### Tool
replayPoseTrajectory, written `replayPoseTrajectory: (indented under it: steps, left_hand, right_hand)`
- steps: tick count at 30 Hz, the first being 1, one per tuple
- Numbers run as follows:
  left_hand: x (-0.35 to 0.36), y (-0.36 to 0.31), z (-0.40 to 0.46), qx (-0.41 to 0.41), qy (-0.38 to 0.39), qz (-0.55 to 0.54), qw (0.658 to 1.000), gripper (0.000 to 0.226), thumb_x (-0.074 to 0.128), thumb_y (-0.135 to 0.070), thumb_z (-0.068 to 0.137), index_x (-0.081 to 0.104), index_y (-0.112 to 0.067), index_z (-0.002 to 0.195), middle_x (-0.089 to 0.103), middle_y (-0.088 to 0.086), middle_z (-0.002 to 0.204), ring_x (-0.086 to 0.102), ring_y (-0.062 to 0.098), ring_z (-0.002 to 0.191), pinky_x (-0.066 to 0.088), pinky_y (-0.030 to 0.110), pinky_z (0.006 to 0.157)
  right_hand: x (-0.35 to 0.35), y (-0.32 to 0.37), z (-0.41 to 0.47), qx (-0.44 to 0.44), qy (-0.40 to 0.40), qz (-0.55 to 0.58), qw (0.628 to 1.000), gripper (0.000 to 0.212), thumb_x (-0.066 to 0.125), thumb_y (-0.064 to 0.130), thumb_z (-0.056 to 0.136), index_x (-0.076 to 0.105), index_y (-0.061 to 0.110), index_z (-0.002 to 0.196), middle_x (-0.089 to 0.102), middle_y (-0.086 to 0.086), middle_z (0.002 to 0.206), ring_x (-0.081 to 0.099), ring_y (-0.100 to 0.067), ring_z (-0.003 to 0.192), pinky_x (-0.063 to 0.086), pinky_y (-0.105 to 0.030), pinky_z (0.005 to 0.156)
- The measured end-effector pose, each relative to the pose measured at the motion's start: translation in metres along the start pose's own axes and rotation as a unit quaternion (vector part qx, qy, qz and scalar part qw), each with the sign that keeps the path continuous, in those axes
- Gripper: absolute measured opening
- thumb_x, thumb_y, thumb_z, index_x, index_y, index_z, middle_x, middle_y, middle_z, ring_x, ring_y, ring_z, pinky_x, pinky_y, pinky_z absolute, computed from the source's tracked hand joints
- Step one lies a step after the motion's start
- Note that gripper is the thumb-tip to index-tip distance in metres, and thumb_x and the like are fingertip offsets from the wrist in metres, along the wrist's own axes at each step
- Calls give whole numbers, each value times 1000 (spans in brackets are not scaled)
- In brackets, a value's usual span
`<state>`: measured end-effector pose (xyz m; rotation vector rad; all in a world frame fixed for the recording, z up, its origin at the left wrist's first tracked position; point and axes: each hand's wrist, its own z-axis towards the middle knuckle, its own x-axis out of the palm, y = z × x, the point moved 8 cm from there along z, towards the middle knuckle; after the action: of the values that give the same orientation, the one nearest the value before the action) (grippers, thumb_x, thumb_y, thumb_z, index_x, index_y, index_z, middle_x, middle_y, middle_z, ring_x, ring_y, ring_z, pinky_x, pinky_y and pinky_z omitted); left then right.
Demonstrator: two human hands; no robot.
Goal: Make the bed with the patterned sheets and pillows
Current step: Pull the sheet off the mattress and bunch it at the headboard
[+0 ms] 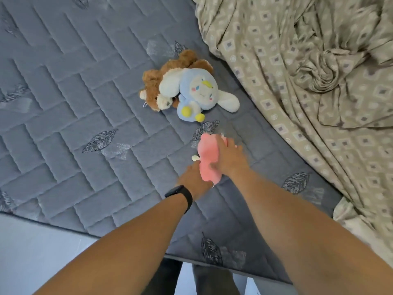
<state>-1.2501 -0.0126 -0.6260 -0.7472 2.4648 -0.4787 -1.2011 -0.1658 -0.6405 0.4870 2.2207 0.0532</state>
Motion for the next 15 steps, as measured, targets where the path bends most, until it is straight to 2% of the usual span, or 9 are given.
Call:
replayPoseTrajectory:
  steps: [2, 4, 6, 8, 10, 12, 15]
  left_hand:
    - [13, 11, 33, -16, 13, -44, 999, 78, 65, -44, 62, 43, -26, 134, 58, 2, 120, 61, 26, 107, 55, 48, 91]
    - [25, 23, 51, -27, 30, -65, 997, 89, 64, -45, 60, 38, -29, 143, 57, 3, 129, 58, 26, 114, 53, 48, 96]
    - [33, 33, 60, -33, 44, -66, 996, 103, 64, -45, 62, 21, -36, 155, 47, 1, 145, 51, 27, 126, 49, 47, 102]
    - [35, 32, 54, -27, 63, -59, 996, 107, 66, -35, 73, 3, -40, 159, 36, -3, 151, 44, 25, 132, 46, 40, 104]
    - [39, 25, 45, -34, 88, -77, 993, 106, 67, -23, 84, -7, -41, 159, 32, -4, 148, 44, 24, 131, 44, 33, 98]
    - [39, 22, 41, -41, 98, -132, 986, 98, 67, -19, 89, 1, -39, 159, 35, -5, 147, 45, 21, 131, 44, 30, 97]
    - [33, 17, 26, -73, 97, -162, 979, 84, 64, -33, 81, 24, -33, 155, 47, 0, 146, 49, 23, 129, 43, 40, 109]
  right_hand:
    - [23, -13, 16, 15, 6, 0, 1000, 108, 82, 45, 75, 11, 34, 156, 34, -9, 144, 47, -41, 121, 47, -49, 95]
    - [35, -19, 22, 27, 6, 2, 1000, 110, 83, 44, 75, 10, 32, 156, 35, -9, 141, 51, -40, 119, 48, -48, 94]
    - [36, -20, 25, 34, 9, 2, 999, 108, 83, 42, 77, 11, 31, 157, 36, -9, 141, 52, -40, 119, 49, -47, 93]
    - [31, -19, 25, 33, 11, 6, 999, 98, 79, 35, 83, 14, 31, 156, 39, -10, 140, 54, -38, 117, 50, -46, 90]
    - [23, -18, 25, 18, 0, 6, 1000, 79, 69, 23, 89, 22, 28, 152, 44, -12, 137, 59, -36, 112, 50, -45, 86]
    - [13, -17, 19, 1, -16, 20, 1000, 63, 62, 18, 92, 31, 25, 146, 51, -11, 133, 62, -36, 109, 49, -44, 84]
    - [8, -30, -14, 10, 5, 47, 999, 58, 63, 24, 90, 37, 24, 141, 60, -9, 127, 63, -34, 111, 48, -41, 82]
